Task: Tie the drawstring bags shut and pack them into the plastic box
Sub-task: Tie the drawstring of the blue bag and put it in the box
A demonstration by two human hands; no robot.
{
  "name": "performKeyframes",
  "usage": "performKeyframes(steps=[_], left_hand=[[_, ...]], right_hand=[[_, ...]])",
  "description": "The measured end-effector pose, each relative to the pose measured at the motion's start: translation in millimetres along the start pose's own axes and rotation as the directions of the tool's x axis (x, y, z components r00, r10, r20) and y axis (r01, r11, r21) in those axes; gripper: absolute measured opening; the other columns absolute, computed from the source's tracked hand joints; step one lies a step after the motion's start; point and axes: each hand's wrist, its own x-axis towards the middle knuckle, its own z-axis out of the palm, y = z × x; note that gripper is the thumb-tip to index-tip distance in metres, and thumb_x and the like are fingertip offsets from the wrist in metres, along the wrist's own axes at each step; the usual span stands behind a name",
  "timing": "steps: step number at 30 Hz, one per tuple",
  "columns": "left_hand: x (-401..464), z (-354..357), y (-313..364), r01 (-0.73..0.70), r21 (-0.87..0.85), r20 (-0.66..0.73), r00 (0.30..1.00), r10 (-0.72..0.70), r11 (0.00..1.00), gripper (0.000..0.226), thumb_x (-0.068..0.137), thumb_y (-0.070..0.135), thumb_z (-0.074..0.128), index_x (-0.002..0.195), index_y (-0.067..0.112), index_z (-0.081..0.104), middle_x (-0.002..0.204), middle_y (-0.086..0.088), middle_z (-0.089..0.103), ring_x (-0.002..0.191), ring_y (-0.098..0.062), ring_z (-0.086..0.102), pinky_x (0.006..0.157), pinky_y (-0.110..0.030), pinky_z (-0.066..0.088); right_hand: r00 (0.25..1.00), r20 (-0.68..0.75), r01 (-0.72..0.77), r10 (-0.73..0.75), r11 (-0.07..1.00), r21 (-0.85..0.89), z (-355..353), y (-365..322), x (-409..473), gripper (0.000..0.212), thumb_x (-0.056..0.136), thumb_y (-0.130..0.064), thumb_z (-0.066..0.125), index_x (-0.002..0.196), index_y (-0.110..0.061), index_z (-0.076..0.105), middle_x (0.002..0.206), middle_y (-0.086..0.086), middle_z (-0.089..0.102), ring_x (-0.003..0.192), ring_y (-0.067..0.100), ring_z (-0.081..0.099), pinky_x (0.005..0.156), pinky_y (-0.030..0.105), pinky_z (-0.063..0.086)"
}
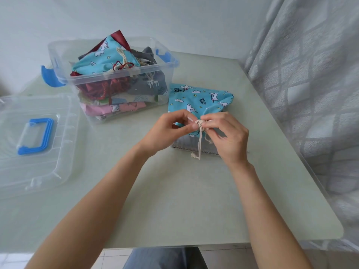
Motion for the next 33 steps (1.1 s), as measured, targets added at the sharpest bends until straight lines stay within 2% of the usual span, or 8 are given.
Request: performKeyframes(steps=[5, 7, 9, 12, 17, 21, 26, 33], left_hand=[[0.4, -6.9, -0.3, -0.008, 0.018, -0.05, 0.999, 0.009, 1.0, 0.002, 0.088, 0.016, 0.06, 0.086, 0.017, 0.061, 0.093, 0.001, 0.067, 0.085, -0.01, 0.064, 0.08, -0.023, 0.051], [-1.0, -7.8, -0.4, -0.067, 0.239, -0.111, 0.989, 0.096, 0.969, 0.002, 0.091, 0.016, 0.059, 0.089, 0.017, 0.059, 0.082, 0.009, 0.066, 0.076, -0.004, 0.064, 0.069, -0.018, 0.05], [-2.2, -7.7, 0.7, -0.16, 0.498, -0.146, 0.953, 0.264, 0.852, 0.002, 0.09, 0.016, 0.06, 0.092, 0.015, 0.062, 0.077, 0.016, 0.063, 0.075, -0.003, 0.063, 0.062, -0.012, 0.047], [-2.6, -10.7, 1.1, -0.222, 0.609, -0.15, 0.911, 0.385, 0.762, 0.005, 0.088, 0.013, 0.062, 0.092, 0.011, 0.065, 0.08, 0.013, 0.063, 0.078, -0.002, 0.06, 0.06, -0.005, 0.044], [-4.1, -20.4, 6.2, -0.137, 0.397, -0.291, 0.919, 0.265, 0.908, 0.002, 0.087, 0.014, 0.064, 0.087, 0.015, 0.066, 0.075, 0.009, 0.068, 0.068, -0.002, 0.063, 0.051, -0.024, 0.051], [-2.2, -21.9, 7.0, -0.097, 0.251, -0.285, 0.943, 0.17, 0.963, 0.009, 0.089, 0.014, 0.062, 0.083, 0.021, 0.06, 0.075, 0.007, 0.067, 0.062, -0.001, 0.055, 0.047, -0.018, 0.043], [0.4, -22.7, -1.9, -0.042, -0.044, -0.203, 0.979, 0.032, 0.998, 0.005, 0.089, 0.02, 0.055, 0.085, 0.017, 0.053, 0.069, 0.012, 0.062, 0.057, -0.006, 0.042, 0.05, -0.018, 0.037], [0.8, -22.8, -8.1, -0.008, 0.197, -0.154, 0.987, 0.039, 0.98, 0.015, 0.095, 0.006, 0.049, 0.084, 0.017, 0.05, 0.073, -0.001, 0.059, 0.053, -0.004, 0.044, 0.051, -0.019, 0.041]], right_hand=[[0.998, 0.049, -0.029, 0.026, 0.998, 0.059, -1.6, -0.2, -3.8, 0.004, 0.082, -0.001, 0.071, 0.078, 0.001, 0.072, 0.089, 0.01, 0.072, 0.084, 0.02, 0.068, 0.075, 0.035, 0.055], [0.997, 0.045, -0.071, 0.067, 0.994, 0.081, 1.3, -2.4, -5.4, 0.004, 0.081, -0.003, 0.072, 0.08, 0.001, 0.072, 0.09, 0.009, 0.072, 0.085, 0.02, 0.069, 0.075, 0.037, 0.056], [0.99, 0.022, -0.141, 0.14, 0.983, 0.115, 2.5, -3.6, -5.7, 0.005, 0.08, -0.004, 0.072, 0.081, 0.002, 0.07, 0.09, 0.008, 0.071, 0.087, 0.019, 0.069, 0.078, 0.037, 0.056], [0.963, -0.025, -0.261, 0.268, 0.95, 0.171, -1.1, -6.5, -5.2, 0.004, 0.082, -0.005, 0.069, 0.082, -0.002, 0.067, 0.094, 0.004, 0.069, 0.091, 0.02, 0.067, 0.083, 0.036, 0.052], [0.916, -0.084, -0.364, 0.392, 0.9, 0.239, -8.9, -0.9, -6.5, 0.007, 0.083, -0.012, 0.069, 0.085, -0.016, 0.065, 0.091, 0.0, 0.06, 0.09, 0.021, 0.058, 0.084, 0.029, 0.046], [0.8, -0.042, -0.522, 0.599, 0.728, 0.444, -9.9, -6.2, -4.7, 0.019, 0.081, -0.012, 0.069, 0.08, -0.028, 0.061, 0.083, -0.012, 0.065, 0.082, 0.007, 0.06, 0.077, 0.02, 0.047], [0.669, 0.0, -0.597, 0.744, 0.537, 0.597, -10.4, -13.6, -4.5, 0.018, 0.086, 0.0, 0.062, 0.082, -0.017, 0.059, 0.071, -0.013, 0.066, 0.067, 0.003, 0.058, 0.069, 0.018, 0.048], [0.473, 0.121, -0.692, 0.873, 0.283, 0.664, -23.8, -15.7, -6.6, 0.019, 0.084, 0.006, 0.06, 0.076, -0.011, 0.059, 0.061, -0.009, 0.064, 0.057, 0.004, 0.054, 0.06, 0.016, 0.045]])
